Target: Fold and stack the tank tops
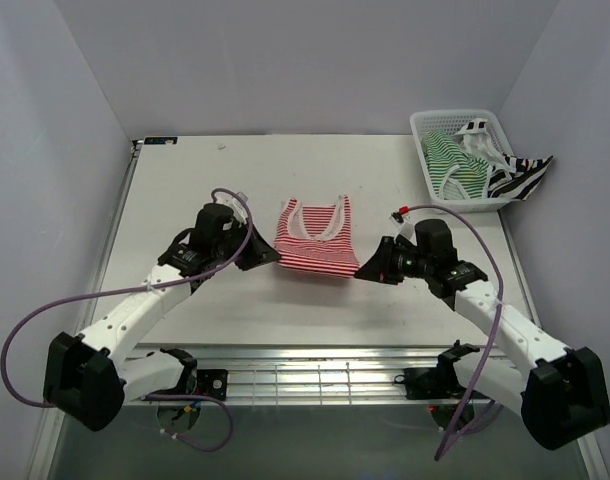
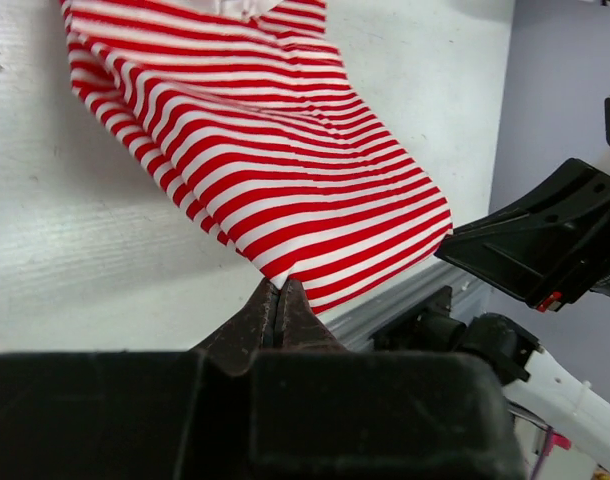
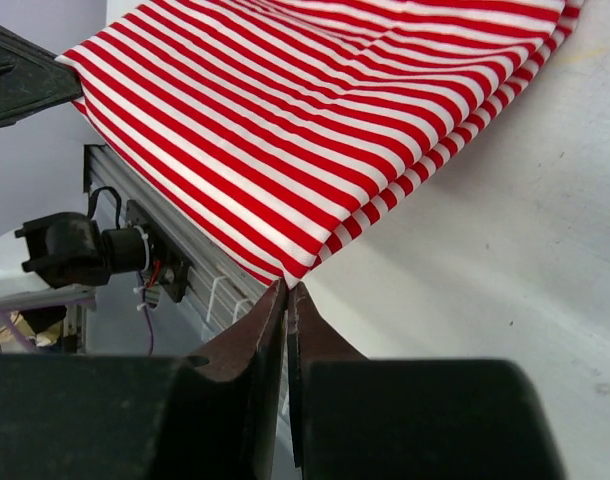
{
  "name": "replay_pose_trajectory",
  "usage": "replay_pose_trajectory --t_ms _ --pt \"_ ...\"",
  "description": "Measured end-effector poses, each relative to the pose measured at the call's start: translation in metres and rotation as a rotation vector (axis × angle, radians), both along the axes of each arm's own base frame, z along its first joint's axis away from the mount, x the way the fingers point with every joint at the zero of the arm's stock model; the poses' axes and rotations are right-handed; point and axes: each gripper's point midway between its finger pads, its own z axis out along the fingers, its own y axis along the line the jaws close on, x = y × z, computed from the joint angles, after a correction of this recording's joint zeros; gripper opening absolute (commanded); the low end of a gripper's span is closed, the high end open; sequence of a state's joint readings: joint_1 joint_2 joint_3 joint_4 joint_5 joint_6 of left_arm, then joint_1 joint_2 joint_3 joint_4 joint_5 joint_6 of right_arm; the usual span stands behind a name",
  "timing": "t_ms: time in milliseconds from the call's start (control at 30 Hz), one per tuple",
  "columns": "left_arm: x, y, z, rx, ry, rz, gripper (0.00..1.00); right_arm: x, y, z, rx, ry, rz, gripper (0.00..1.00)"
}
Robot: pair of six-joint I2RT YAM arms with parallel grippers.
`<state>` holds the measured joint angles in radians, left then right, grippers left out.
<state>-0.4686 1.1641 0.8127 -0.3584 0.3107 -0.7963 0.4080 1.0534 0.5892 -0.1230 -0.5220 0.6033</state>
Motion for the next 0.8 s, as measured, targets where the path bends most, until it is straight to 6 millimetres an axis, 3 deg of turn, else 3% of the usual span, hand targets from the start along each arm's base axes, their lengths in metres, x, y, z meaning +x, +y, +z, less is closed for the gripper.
replay_pose_trajectory --t_ms 167,333,567,800 --pt "-0.020 0.003 0.020 -0.038 0.012 0.005 0.00 -0.016 -0.003 0.023 0.031 -0.014 0.015 0.08" --pt "-0.020 0.005 0.025 -0.035 0.037 0.038 0.00 -0.017 0.001 0.030 0.039 0.021 0.034 0.08" --pt "0.000 0.008 0.038 -0.008 0.022 0.111 0.00 0.008 0.010 0.048 0.034 0.027 0.036 0.08" --pt "0.031 0.010 0.034 0.054 0.039 0.187 0.00 0.036 0.013 0.056 0.032 0.032 0.028 0.08"
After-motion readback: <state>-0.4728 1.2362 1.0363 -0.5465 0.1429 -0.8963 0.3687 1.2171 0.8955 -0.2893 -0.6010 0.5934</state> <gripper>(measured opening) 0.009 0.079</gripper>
